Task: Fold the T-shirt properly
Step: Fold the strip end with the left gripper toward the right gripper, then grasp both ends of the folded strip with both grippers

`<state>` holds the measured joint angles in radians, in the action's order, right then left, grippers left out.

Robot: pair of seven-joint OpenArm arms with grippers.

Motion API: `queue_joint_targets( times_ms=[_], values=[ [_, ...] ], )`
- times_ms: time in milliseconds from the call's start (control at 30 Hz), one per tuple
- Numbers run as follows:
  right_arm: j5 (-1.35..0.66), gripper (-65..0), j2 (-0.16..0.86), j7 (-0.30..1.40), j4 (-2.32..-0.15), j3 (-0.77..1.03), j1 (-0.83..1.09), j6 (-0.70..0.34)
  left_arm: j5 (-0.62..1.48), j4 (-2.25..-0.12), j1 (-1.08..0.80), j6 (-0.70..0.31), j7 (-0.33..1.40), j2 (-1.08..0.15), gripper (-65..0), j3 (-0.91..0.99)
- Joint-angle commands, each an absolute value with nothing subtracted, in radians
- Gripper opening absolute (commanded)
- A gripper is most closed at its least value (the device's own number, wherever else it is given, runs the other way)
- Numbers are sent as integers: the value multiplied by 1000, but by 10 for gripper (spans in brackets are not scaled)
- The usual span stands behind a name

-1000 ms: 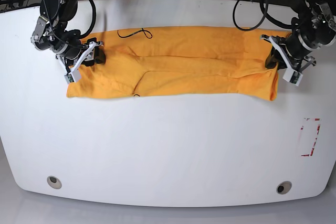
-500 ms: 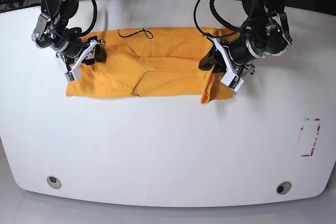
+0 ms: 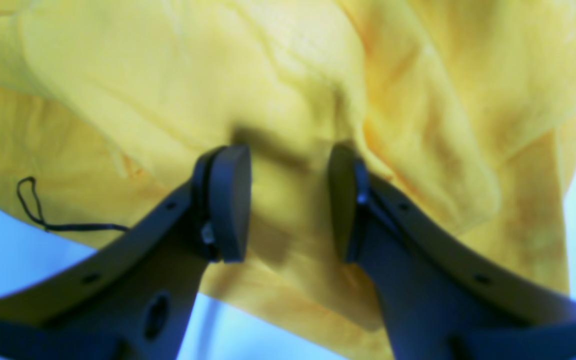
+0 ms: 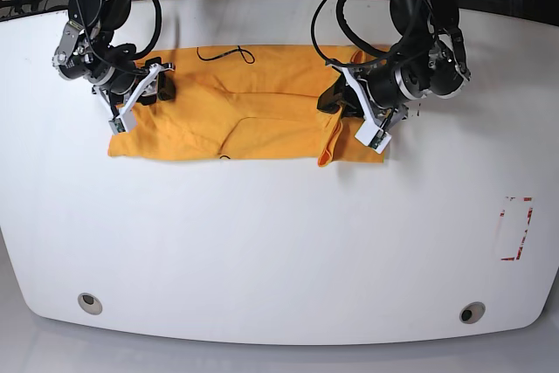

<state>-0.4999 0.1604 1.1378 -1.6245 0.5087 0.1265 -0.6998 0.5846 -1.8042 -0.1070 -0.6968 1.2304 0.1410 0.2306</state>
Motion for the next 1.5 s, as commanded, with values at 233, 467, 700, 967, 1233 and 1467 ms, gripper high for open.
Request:
queue_joint_targets(
  times_ms=[233, 467, 700, 967, 1233, 1467],
  values=[
    [-521, -403, 171, 1144, -1647, 510, 119, -698, 619, -1822, -41, -530, 1204, 157, -265, 125],
    [-661, -401, 203, 1148, -1696, 519, 128, -698, 615, -1896, -22, -499, 1204, 157, -258, 44],
    [-817, -395, 243, 1237, -1782, 651, 119, -698, 618, -1911, -97, -506, 1204, 44, -258, 177],
    [-834, -201, 308, 1250, -1552, 809, 51, -698, 619, -1839, -145, -506, 1198, -62, -264, 229],
    [-834, -170, 352, 1236, -1336, 842, -4, -698, 619, -1758, -147, -507, 1170, -65, -537, 229],
    [-816, -170, 332, 1205, -1234, 819, -13, -698, 619, -1718, -154, -507, 1150, -67, -537, 231]
  ],
)
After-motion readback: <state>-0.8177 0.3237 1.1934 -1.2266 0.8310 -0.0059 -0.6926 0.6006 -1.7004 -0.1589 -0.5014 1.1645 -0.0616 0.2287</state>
